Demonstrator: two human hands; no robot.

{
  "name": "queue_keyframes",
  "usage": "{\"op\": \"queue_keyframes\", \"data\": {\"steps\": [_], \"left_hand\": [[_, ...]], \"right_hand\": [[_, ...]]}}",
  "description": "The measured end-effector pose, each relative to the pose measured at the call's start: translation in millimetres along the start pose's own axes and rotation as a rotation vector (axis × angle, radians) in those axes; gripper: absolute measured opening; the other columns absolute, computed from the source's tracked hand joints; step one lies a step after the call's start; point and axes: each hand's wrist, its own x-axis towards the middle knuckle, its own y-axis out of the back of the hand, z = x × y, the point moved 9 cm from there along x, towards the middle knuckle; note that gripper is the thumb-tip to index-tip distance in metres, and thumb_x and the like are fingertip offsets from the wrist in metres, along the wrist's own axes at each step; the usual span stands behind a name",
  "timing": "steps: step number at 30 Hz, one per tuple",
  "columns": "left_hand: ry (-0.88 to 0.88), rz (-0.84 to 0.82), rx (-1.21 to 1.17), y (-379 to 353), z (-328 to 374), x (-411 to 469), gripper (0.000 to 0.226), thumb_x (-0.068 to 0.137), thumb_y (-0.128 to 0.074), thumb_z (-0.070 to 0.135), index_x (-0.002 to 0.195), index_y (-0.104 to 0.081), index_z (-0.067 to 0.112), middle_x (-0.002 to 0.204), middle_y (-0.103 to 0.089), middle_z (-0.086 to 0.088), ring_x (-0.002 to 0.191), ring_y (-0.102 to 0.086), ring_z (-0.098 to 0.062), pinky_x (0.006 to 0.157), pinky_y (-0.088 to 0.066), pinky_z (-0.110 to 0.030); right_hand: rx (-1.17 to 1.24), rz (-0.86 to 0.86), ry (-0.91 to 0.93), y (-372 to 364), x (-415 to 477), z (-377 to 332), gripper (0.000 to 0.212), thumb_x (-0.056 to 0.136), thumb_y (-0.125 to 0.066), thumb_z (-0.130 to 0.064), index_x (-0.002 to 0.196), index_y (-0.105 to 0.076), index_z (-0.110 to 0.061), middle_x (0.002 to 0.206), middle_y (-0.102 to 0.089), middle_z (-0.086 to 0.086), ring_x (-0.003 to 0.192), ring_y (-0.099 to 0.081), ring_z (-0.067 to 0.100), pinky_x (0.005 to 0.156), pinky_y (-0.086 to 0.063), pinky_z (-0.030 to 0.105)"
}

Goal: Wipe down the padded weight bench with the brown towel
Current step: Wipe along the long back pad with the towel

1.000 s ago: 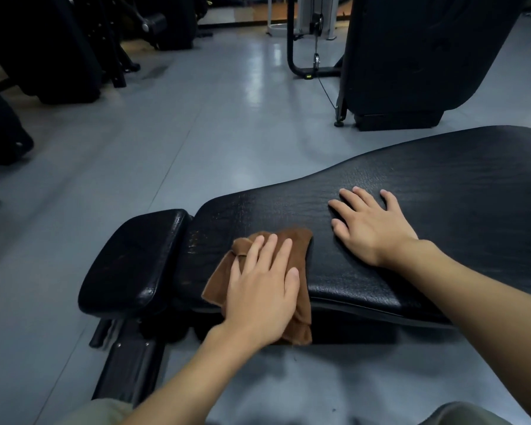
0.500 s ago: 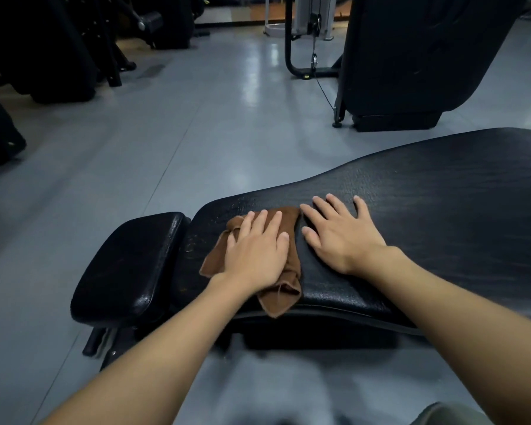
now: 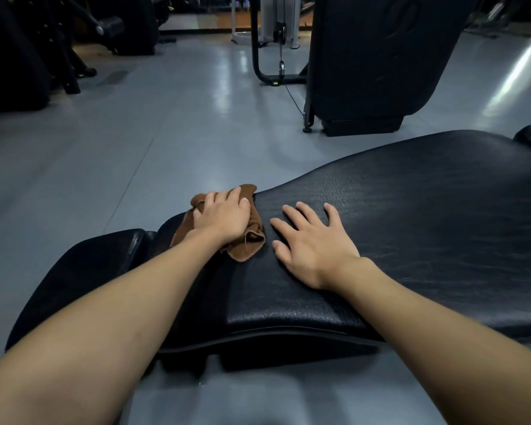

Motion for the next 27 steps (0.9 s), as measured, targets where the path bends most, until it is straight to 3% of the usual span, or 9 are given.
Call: {"op": "queue_keyframes", "data": {"steps": [16, 21, 25, 27], "left_hand": [[-0.084, 0.094, 0.075, -9, -19, -119, 0.056, 0.101, -0.02, 0.047, 0.155, -0.017, 0.032, 0.165, -0.01, 0.009, 0.151, 0.0, -0.011, 0.12, -0.014, -0.049], [-0.077, 0.108, 0.109, -14, -26, -173, 0.077, 0.087, -0.009, 0.067, 0.156, -0.016, 0.032, 0.165, -0.009, 0.009, 0.151, 0.003, -0.01, 0.121, -0.011, -0.045], [-0.081, 0.119, 0.112, -17, -31, -191, 0.085, 0.081, -0.007, 0.07, 0.156, -0.015, 0.033, 0.165, -0.008, 0.009, 0.15, 0.006, -0.01, 0.121, -0.009, -0.045], [-0.073, 0.119, 0.108, -16, -32, -187, 0.084, 0.08, -0.007, 0.071, 0.155, -0.015, 0.033, 0.165, -0.008, 0.008, 0.151, 0.005, -0.011, 0.121, -0.01, -0.047]], "right_hand": [[0.006, -0.014, -0.013, 1, -2, 0, 0.057, 0.1, -0.013, -0.052, 0.153, -0.018, -0.034, 0.165, -0.008, -0.001, 0.151, 0.001, 0.019, 0.117, 0.003, 0.058], [-0.006, -0.031, -0.021, -1, -2, 1, 0.057, 0.099, -0.012, -0.052, 0.153, -0.018, -0.034, 0.165, -0.01, -0.002, 0.151, 0.0, 0.019, 0.117, 0.001, 0.058], [-0.098, -0.01, -0.023, 11, 10, -6, 0.049, 0.096, -0.02, -0.048, 0.135, -0.041, -0.026, 0.15, -0.034, 0.005, 0.143, -0.021, 0.023, 0.111, -0.011, 0.062], [-0.031, 0.01, -0.012, 16, 22, -19, 0.048, 0.096, -0.022, -0.046, 0.135, -0.043, -0.025, 0.15, -0.035, 0.005, 0.144, -0.02, 0.021, 0.112, -0.011, 0.061]]}}
